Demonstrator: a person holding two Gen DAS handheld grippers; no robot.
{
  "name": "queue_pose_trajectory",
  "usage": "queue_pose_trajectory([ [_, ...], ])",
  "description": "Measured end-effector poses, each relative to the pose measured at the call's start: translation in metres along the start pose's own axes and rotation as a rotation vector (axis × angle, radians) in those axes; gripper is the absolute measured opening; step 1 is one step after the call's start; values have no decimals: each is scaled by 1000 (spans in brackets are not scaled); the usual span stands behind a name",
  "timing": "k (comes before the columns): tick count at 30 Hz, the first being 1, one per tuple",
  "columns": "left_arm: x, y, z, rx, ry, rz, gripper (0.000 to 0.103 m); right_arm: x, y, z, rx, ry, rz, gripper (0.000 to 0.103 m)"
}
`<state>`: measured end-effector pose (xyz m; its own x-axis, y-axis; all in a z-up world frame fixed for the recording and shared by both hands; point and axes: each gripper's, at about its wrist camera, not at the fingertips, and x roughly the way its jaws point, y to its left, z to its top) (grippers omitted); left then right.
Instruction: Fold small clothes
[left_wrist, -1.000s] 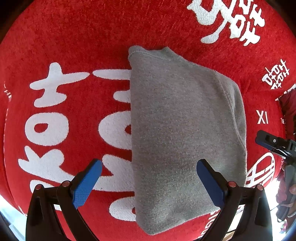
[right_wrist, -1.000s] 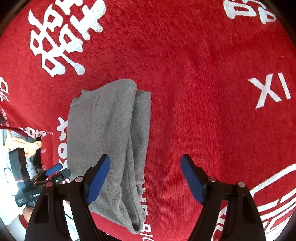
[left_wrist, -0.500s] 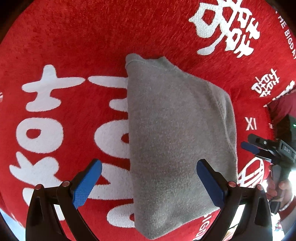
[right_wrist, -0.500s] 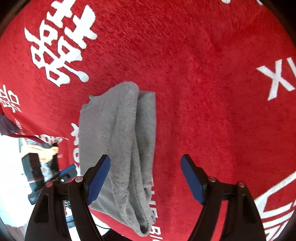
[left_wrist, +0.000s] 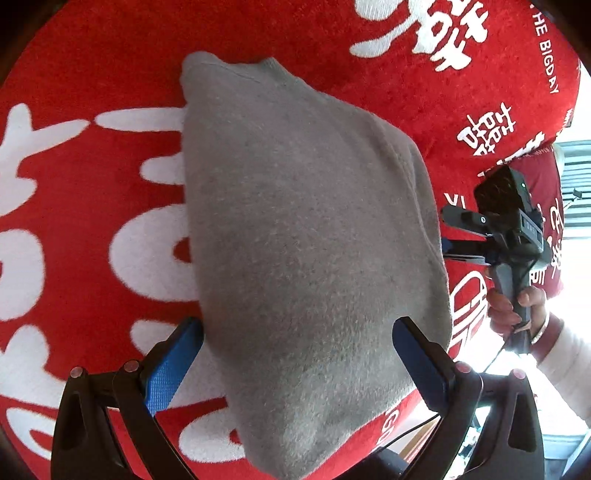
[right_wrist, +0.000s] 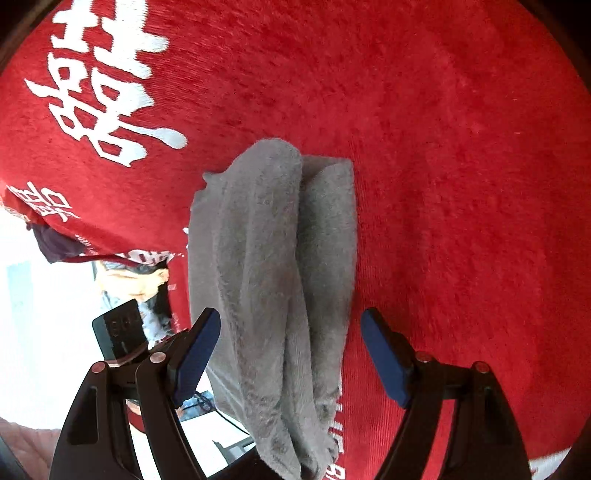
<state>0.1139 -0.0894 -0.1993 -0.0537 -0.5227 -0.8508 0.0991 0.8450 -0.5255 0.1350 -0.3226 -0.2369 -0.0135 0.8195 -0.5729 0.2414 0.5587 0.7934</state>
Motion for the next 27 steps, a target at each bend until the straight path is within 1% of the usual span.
queue_pose_trajectory([
  [2,5,-2,2,3,-3,7,102,4,-1,4,-14,12,29,81],
  [4,8,-2,4,-9,-8,5,102,9,0,6,-25,27,40,81],
  [8,6,-3,7,-30,-26,-7,102,18,11,12,-76,54,88,84],
  [11,9,-2,4,-2,-25,4,103,28,14,16,-91,67,91,85],
  [14,21,0,-2,16,19,17,103,31,10,17,-78,60,111,85],
  [16,24,-6,-8,61,1,48,102,30,8,16,-70,53,129,85],
  [18,26,-10,-9,77,1,76,102,29,8,15,-69,47,123,85],
  [21,23,-9,-8,37,-9,81,101,32,10,15,-44,43,83,85],
  [22,21,-9,-8,26,-20,86,95,33,13,15,-41,41,55,80],
  [23,19,-8,-9,17,-29,94,92,34,17,14,-51,39,-1,62],
  [24,17,-8,-9,13,-38,96,82,34,18,13,-62,36,-41,51],
  [25,13,-7,-11,10,-50,90,74,33,19,12,-58,33,-53,48],
  [26,9,-6,-12,10,-58,82,68,31,18,10,-40,23,-35,44],
  [27,4,-5,-13,12,-69,67,58,29,20,8,-36,12,-27,43],
])
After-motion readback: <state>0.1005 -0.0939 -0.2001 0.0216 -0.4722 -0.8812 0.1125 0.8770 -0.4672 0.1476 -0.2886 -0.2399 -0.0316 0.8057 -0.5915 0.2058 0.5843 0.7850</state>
